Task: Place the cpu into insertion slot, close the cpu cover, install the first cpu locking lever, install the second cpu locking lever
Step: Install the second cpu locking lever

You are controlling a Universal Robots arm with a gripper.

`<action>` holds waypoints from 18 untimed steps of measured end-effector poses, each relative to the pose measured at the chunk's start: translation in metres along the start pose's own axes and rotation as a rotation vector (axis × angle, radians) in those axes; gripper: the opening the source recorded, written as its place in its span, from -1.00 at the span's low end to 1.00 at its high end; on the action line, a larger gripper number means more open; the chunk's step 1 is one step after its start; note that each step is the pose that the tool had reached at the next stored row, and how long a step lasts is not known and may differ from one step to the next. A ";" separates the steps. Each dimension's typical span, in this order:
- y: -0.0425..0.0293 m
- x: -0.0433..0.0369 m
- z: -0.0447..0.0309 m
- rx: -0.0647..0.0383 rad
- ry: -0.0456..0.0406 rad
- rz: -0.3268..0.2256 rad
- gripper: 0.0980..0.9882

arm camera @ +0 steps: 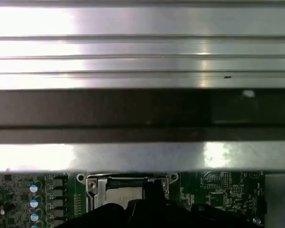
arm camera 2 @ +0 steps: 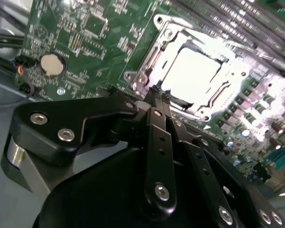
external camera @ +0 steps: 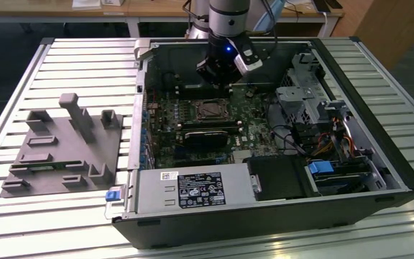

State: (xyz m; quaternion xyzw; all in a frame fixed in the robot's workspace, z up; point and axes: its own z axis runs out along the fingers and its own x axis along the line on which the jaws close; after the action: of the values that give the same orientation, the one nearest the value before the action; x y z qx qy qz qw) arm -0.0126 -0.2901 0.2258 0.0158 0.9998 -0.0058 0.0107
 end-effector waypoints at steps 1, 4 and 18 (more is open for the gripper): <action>-0.0024 0.0000 0.0000 0.000 -0.0001 0.000 -0.98; -0.0105 0.0000 0.0001 0.000 0.0000 0.000 -0.98; -0.0342 -0.0008 -0.0015 -0.002 0.0006 0.000 -0.98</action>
State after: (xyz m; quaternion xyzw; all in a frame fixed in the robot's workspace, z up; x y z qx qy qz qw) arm -0.0129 -0.3243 0.2277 0.0157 0.9998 -0.0050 0.0104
